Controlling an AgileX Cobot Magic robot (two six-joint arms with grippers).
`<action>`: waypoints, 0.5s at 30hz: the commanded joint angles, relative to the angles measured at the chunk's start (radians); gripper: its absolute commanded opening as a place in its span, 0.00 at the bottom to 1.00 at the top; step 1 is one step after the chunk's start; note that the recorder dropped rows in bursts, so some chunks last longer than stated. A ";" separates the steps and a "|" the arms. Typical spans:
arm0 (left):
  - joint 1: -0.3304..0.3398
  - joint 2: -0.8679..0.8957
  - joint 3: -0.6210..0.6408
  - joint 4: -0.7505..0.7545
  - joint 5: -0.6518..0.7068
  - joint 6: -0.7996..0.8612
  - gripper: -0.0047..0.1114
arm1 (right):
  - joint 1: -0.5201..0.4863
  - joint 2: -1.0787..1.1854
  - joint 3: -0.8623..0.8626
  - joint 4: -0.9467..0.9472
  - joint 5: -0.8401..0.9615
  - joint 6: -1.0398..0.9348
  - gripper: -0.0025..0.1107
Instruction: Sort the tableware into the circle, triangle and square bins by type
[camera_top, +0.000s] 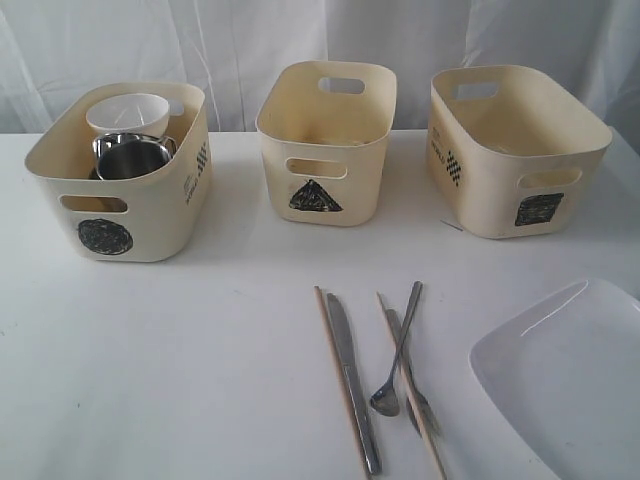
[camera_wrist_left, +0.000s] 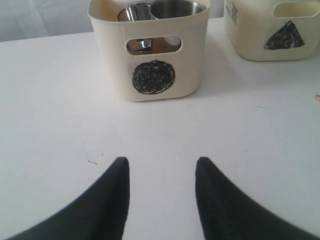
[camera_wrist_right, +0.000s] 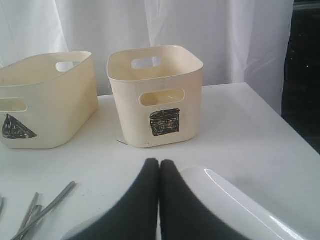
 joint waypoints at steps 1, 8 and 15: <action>0.002 -0.006 0.042 -0.009 -0.122 -0.002 0.45 | 0.001 -0.005 0.006 0.003 -0.008 0.000 0.02; 0.002 -0.006 0.042 -0.001 -0.097 -0.018 0.45 | 0.001 -0.005 0.006 0.005 -0.008 0.000 0.02; 0.002 -0.021 0.042 0.125 -0.086 -0.201 0.45 | 0.001 -0.005 0.006 0.005 -0.008 0.000 0.02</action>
